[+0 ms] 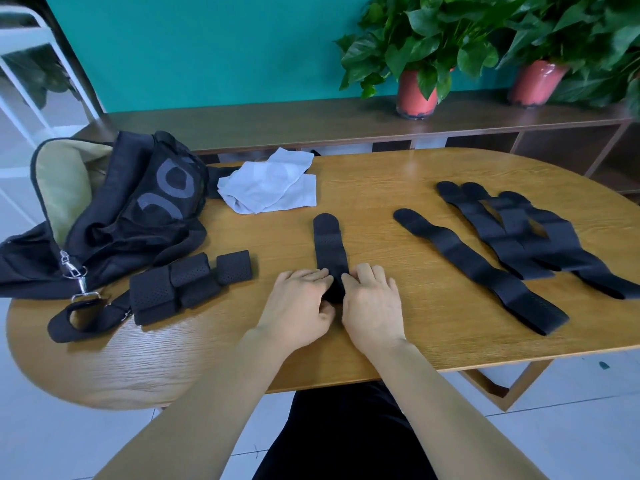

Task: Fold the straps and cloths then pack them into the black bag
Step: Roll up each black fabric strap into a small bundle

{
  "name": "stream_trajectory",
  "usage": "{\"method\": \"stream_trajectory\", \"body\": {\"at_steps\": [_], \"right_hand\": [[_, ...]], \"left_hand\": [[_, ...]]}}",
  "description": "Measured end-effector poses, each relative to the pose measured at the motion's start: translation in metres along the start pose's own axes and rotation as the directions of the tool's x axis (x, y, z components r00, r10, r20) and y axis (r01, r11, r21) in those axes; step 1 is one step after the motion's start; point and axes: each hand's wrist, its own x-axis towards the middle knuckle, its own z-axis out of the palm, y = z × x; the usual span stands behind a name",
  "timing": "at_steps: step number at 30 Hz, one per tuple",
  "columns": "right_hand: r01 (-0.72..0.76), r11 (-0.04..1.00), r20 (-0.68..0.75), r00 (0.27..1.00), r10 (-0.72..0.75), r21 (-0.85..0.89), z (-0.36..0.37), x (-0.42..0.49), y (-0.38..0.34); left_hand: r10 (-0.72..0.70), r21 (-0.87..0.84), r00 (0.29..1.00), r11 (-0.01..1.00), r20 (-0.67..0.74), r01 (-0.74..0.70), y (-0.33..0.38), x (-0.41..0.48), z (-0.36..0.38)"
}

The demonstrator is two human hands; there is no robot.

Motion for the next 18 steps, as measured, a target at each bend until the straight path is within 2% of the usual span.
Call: {"method": "stream_trajectory", "body": {"at_steps": [6, 9, 13, 18], "right_hand": [[0.069, 0.986, 0.214, 0.972, -0.102, 0.154, -0.024, -0.021, 0.006], [0.05, 0.966, 0.206, 0.973, -0.104, 0.252, -0.03, -0.03, 0.007], [-0.111, 0.915, 0.146, 0.988, 0.058, 0.388, -0.031, -0.029, -0.002], [-0.245, 0.917, 0.094, 0.969, 0.227, 0.316, -0.021, -0.019, -0.016]], "left_hand": [[0.026, -0.076, 0.999, 0.997, -0.021, -0.028, -0.005, -0.02, -0.004], [-0.008, -0.194, 1.0, 0.981, -0.027, 0.003, -0.006, -0.034, -0.009], [-0.153, -0.364, 0.985, 0.924, -0.082, 0.113, -0.002, -0.041, -0.012], [-0.268, -0.397, 0.944, 0.901, -0.193, 0.175, 0.003, -0.032, -0.005]]}}
